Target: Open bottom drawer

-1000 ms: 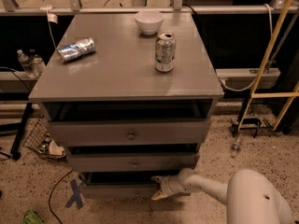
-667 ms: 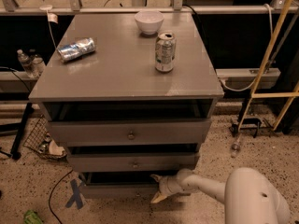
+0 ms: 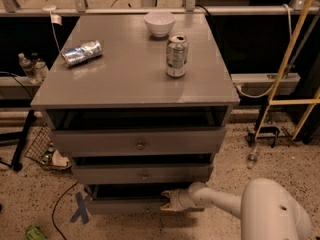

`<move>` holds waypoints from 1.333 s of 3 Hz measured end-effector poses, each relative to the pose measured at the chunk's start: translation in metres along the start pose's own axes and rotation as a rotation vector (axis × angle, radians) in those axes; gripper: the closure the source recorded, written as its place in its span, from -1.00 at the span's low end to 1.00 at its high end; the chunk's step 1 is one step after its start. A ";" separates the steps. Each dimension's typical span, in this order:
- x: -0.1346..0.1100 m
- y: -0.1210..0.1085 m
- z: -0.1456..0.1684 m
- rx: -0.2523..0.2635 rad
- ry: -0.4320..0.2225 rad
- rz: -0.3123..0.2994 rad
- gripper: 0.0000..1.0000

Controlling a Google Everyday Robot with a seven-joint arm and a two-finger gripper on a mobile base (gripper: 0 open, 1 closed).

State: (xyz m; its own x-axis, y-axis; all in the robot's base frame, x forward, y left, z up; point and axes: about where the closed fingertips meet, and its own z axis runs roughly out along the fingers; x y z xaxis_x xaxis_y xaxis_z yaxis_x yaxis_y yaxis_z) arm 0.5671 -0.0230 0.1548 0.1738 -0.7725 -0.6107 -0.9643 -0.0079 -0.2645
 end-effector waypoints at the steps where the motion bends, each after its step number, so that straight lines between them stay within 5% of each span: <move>1: -0.011 0.007 -0.010 0.011 0.024 -0.011 0.93; 4: -0.001 0.038 -0.022 0.007 0.034 0.056 1.00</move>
Offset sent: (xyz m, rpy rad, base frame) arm -0.0578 -0.0171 0.0219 -0.0562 0.0230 -0.0724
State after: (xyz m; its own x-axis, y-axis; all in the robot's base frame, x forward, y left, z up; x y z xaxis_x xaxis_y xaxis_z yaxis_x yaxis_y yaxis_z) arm 0.5261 -0.0365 0.1620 0.1130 -0.7927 -0.5991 -0.9709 0.0401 -0.2361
